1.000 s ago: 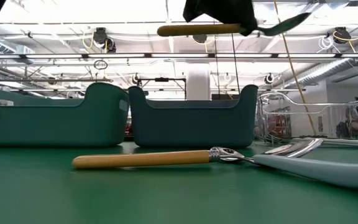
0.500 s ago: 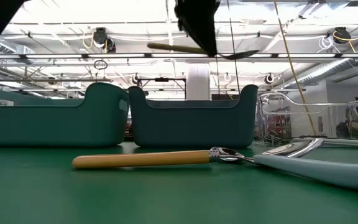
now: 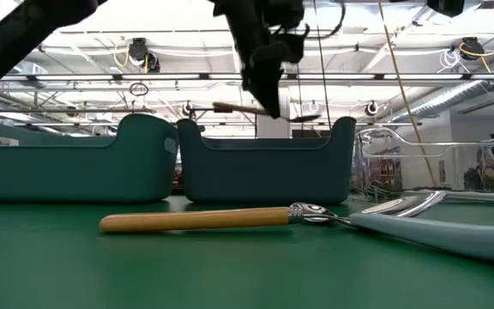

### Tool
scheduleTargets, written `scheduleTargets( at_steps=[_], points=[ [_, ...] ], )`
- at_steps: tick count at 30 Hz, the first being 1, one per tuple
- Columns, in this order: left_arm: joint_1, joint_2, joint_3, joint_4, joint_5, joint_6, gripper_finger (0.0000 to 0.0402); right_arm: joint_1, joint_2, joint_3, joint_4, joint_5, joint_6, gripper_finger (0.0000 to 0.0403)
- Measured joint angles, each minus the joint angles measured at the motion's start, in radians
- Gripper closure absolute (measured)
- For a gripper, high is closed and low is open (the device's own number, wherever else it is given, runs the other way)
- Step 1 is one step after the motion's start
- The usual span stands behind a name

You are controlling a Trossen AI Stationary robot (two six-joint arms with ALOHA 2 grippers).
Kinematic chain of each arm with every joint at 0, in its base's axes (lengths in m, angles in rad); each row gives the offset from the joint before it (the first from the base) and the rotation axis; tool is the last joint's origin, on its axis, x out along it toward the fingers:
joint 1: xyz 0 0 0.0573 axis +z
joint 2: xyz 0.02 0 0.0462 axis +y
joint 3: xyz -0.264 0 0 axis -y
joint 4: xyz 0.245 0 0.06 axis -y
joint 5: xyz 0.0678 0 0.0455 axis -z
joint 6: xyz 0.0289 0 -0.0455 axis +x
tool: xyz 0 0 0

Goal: Sort silverware by color (type)
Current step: Put the orange spoon into the blue bin

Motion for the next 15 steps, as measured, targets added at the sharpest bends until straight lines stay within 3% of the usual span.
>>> scheduleTargets(
  at_steps=[5, 15],
  points=[
    [0.047, 0.023, 0.000, -0.007, 0.087, 0.019, 0.0359, 0.000, 0.001, 0.000, -0.018, 0.000, -0.038, 0.0218],
    [0.039, 0.121, 0.000, 0.001, 0.072, -0.038, 0.0359, 0.000, -0.013, 0.000, -0.037, 0.000, -0.214, 0.0218]
  ],
)
